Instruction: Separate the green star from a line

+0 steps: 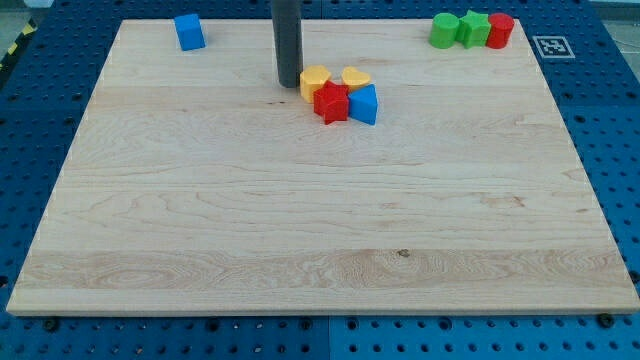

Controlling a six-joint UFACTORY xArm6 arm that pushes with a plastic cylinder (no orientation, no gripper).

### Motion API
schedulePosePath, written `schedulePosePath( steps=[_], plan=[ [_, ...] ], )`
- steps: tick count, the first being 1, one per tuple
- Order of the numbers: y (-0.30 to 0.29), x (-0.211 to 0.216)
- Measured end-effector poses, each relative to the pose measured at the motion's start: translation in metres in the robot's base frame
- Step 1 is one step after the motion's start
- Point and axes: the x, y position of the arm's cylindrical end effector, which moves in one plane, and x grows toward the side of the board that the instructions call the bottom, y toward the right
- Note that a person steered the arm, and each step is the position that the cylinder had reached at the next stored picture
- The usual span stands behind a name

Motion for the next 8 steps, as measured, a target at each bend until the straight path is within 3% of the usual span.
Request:
schedulePosePath(
  steps=[1, 2, 6, 8],
  plan=[
    [0.0, 0.0],
    [0.0, -0.038],
    [0.038, -0.067],
    [0.118, -0.056]
  ],
)
